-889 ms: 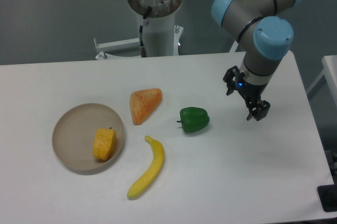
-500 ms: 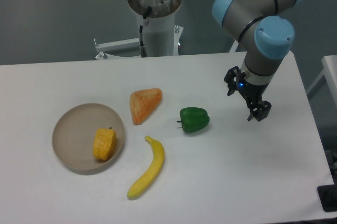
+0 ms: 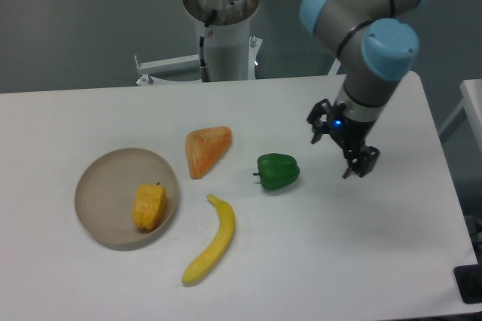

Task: Pick up the yellow pepper from the plate
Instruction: 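Move the open gripper over the plate and lower onto the yellow pepper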

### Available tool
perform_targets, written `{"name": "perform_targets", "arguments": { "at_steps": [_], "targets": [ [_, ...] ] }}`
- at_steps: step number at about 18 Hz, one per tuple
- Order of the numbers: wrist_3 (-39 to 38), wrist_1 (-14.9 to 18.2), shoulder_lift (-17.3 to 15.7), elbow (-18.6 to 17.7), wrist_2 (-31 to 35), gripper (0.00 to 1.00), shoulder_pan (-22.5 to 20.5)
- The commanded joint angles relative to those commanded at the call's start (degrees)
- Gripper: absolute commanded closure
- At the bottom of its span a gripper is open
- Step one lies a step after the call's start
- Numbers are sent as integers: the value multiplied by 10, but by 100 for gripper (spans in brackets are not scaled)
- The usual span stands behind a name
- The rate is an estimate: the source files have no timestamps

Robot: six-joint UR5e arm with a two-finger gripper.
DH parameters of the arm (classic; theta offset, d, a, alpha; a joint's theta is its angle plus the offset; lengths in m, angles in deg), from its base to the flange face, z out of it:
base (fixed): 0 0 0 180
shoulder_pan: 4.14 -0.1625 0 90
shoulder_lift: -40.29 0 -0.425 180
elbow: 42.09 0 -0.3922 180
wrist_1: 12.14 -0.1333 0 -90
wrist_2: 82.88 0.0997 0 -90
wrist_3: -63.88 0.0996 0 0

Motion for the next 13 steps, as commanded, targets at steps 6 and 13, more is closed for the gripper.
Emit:
{"name": "perform_targets", "arguments": {
  "at_steps": [6, 13],
  "targets": [
    [-266, -17, -1, -17, 1, 0, 106],
    [-466, -46, 30, -18, 5, 0, 170]
  ]
}}
